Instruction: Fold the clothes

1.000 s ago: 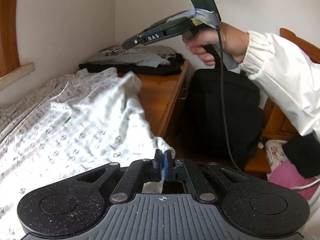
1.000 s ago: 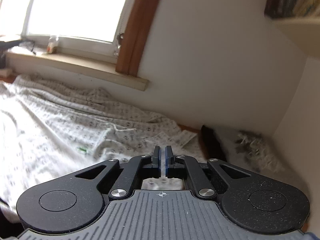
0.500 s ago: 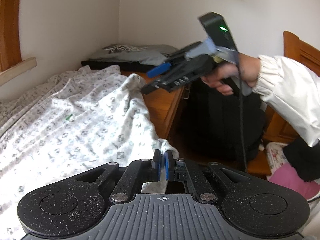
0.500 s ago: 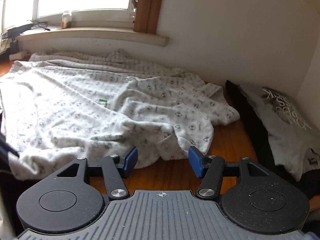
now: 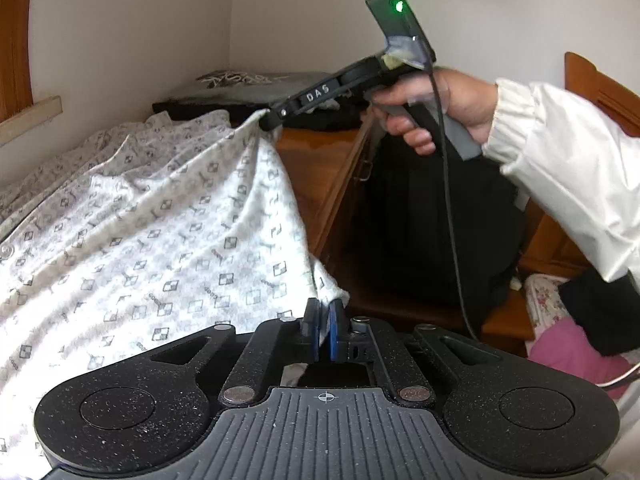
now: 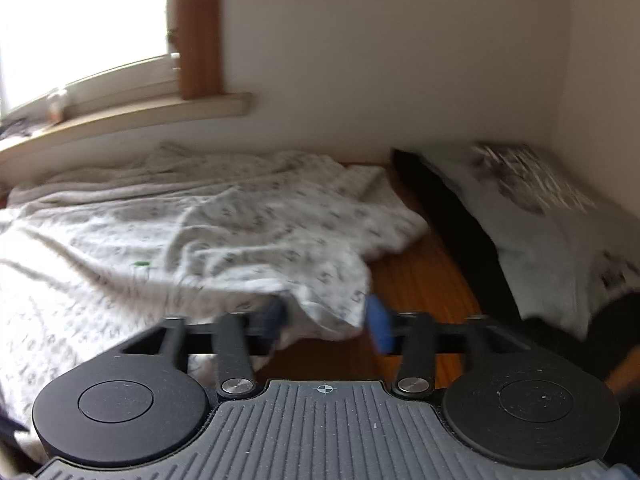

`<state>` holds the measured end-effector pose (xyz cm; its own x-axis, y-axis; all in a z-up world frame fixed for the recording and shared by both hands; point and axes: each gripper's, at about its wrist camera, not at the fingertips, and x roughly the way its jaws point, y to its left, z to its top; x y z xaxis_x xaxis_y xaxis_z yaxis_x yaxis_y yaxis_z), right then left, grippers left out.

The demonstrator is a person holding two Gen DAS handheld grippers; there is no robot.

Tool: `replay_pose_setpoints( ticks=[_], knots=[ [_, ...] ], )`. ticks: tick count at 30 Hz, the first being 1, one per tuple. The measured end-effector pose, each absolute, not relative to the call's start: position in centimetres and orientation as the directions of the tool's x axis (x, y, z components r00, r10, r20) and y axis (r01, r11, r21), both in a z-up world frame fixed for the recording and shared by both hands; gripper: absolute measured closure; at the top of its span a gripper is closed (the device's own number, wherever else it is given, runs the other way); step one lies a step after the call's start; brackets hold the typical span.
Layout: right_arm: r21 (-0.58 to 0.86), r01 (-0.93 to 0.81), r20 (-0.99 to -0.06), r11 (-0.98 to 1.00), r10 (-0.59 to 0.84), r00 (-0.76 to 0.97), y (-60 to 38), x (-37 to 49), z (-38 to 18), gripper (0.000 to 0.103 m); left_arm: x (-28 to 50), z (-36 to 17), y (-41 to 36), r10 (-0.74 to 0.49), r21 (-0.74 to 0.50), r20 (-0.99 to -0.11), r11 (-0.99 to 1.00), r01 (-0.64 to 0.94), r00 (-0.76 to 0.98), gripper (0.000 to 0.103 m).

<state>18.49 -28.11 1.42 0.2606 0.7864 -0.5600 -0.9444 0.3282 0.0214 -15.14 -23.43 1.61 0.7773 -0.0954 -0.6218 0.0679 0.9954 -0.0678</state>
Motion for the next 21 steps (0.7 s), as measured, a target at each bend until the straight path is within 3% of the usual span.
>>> replay_pose_setpoints(
  ticks=[2, 3, 6, 12, 13, 15, 18, 21],
  knots=[
    [0.036, -0.935, -0.532, 0.353, 0.799, 0.281, -28.4, 18.5, 1.2, 0.053, -15.5, 2.2, -22.9, -0.078, -0.066, -0.606, 0.997, 0.047, 0.792, 0.067],
    [0.037, -0.930, -0.516, 0.365, 0.805, 0.295, -28.5, 18.3, 1.2, 0.053, -15.6, 2.5, -22.5, -0.066, -0.068, -0.596, 0.997, 0.031, 0.800, 0.063],
    [0.049, -0.920, -0.465, 0.389, 0.824, 0.324, -28.4, 17.8, 1.3, 0.052, -16.2, 3.5, -21.2, -0.028, -0.071, -0.570, 0.997, -0.015, 0.821, 0.062],
    [0.161, -0.898, -0.556, 0.410, 0.789, 0.261, -26.4, 20.3, 0.9, 0.052, -16.8, 4.0, -17.7, 0.097, -0.030, -0.571, 0.990, -0.139, 0.815, 0.055],
    [0.137, -0.901, -0.535, 0.411, 0.796, 0.281, -26.4, 20.4, 1.2, 0.052, -16.8, 3.9, -16.9, 0.120, -0.022, -0.575, 0.987, -0.161, 0.810, 0.054],
    [0.099, -0.907, -0.487, 0.409, 0.815, 0.314, -26.4, 20.5, 1.8, 0.063, -17.0, 3.7, -15.6, 0.157, -0.014, -0.583, 0.979, -0.204, 0.797, 0.052],
    [0.086, -0.918, -0.409, 0.387, 0.854, 0.321, -26.4, 20.1, 3.1, 0.063, -17.5, 3.2, -13.7, 0.196, -0.022, -0.593, 0.965, -0.260, 0.781, 0.050],
    [0.096, -0.927, -0.423, 0.363, 0.858, 0.292, -26.1, 19.7, 3.1, 0.063, -18.3, 3.0, -12.1, 0.227, -0.037, -0.592, 0.951, -0.307, 0.774, 0.032]
  ],
)
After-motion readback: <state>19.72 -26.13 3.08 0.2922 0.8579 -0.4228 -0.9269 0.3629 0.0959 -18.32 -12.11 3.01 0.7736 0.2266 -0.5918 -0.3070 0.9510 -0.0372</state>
